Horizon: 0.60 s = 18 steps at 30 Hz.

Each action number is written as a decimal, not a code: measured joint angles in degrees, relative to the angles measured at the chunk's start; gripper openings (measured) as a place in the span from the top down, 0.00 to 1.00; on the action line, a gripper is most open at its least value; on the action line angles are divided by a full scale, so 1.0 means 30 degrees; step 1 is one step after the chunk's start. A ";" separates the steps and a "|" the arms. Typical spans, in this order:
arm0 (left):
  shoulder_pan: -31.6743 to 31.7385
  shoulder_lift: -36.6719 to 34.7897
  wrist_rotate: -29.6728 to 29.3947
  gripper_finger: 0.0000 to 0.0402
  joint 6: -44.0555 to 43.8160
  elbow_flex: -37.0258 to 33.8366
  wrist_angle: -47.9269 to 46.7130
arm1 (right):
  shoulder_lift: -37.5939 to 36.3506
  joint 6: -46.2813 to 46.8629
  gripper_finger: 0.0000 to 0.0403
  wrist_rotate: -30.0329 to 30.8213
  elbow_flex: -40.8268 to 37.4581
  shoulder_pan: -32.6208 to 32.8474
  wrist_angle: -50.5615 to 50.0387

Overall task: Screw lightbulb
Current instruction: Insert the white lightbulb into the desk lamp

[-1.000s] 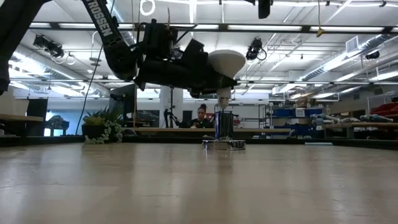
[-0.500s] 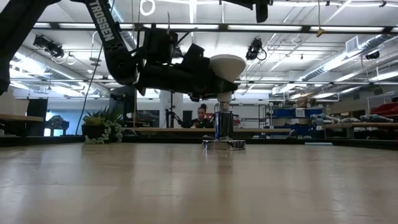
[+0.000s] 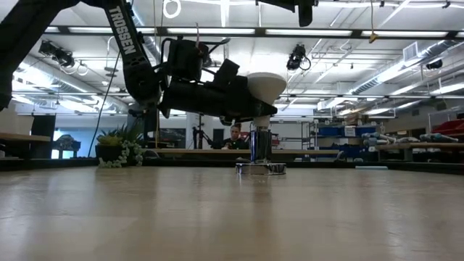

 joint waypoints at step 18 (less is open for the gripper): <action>-0.0051 0.0670 -0.0113 0.60 -0.0305 -0.0064 0.1288 | 0.0091 0.0081 0.98 -0.0007 -0.0007 0.0000 0.0067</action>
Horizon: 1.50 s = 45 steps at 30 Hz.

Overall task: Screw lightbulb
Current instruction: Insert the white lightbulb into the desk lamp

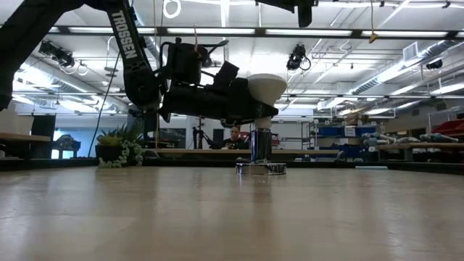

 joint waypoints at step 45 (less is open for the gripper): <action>0.0051 0.0005 -0.0019 0.60 0.0255 0.0006 -0.0687 | 0.2499 0.6529 0.98 0.1035 -0.0007 -0.1772 -0.7102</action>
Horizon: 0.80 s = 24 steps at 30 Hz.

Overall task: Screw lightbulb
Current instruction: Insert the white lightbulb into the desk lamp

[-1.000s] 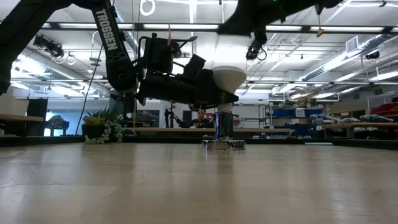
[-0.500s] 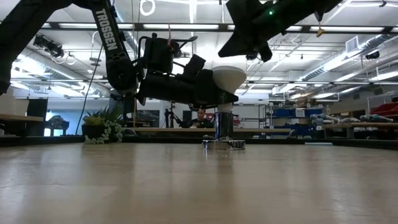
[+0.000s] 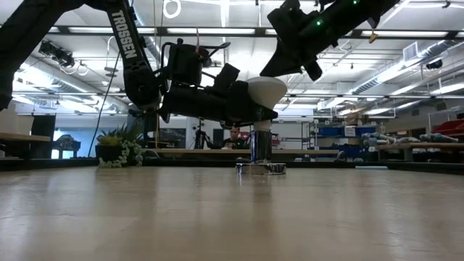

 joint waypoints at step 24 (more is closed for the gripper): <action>-0.0007 0.0065 -0.0223 0.53 0.0283 -0.0015 -0.0835 | 0.0622 -0.0104 0.98 -0.1922 0.0078 -0.0890 0.0645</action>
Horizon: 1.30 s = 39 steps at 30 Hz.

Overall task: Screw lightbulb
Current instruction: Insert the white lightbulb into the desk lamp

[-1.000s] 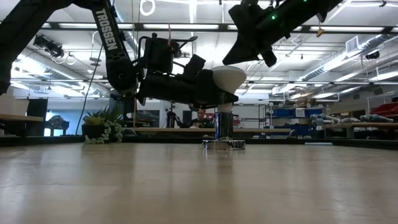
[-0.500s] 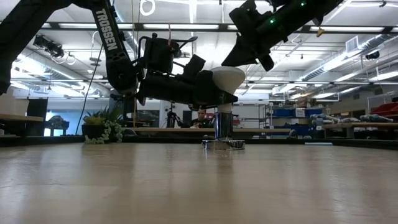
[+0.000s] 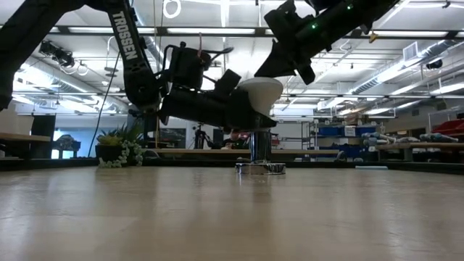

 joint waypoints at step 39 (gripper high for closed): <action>-0.0044 -0.5156 -0.2588 0.44 0.1662 0.0000 -1.1434 | -0.0010 -0.0561 0.98 -0.0111 -0.0071 -0.0004 -0.0324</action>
